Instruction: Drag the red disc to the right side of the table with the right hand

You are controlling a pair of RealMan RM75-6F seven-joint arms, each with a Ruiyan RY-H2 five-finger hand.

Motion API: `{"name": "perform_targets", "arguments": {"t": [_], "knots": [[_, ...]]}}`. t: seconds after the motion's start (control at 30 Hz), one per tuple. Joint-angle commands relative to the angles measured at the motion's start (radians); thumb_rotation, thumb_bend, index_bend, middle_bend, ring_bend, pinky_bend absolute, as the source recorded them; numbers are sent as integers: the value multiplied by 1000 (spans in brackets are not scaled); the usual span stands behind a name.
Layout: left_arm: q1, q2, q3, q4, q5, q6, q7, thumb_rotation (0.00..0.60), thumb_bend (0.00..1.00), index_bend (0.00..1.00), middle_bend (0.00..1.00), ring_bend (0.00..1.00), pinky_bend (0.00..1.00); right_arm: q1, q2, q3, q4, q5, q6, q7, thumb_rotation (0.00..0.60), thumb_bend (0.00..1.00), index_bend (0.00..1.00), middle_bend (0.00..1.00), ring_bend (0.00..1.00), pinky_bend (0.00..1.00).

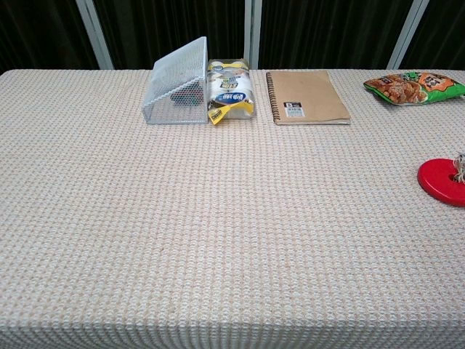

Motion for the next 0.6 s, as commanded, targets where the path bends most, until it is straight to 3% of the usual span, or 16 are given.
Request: {"name": "perform_targets", "arguments": {"t": [0.03, 0.2, 0.4, 0.47, 0.53, 0.6], "knots": [[0, 0, -3, 0, 1, 6, 0, 600, 186, 295, 169, 68, 181, 54, -43, 36, -108, -135, 82, -22, 600, 843, 1000, 890, 707, 947], [3, -1, -7, 7, -9, 8, -4, 600, 186, 290, 166, 69, 181, 121, -135, 82, -172, -235, 132, -29, 600, 846, 1000, 884, 707, 947], [4, -8, -3, 19, -15, -1, -9, 600, 186, 285, 166, 69, 181, 193, -261, 90, -99, -323, 133, -18, 600, 823, 1000, 884, 707, 947], [6, -8, -3, 20, -14, 4, -11, 600, 185, 283, 166, 69, 182, 204, -284, 79, -44, -347, 128, -90, 600, 709, 1000, 885, 704, 932], [6, -6, -3, 21, -18, 0, -13, 600, 185, 283, 166, 69, 181, 208, -296, 66, -27, -314, 68, -191, 600, 523, 942, 860, 655, 793], [4, -7, -3, 22, -22, -8, -13, 600, 186, 282, 166, 69, 181, 211, -261, 46, -94, -242, -47, -295, 600, 315, 679, 686, 474, 512]]}}
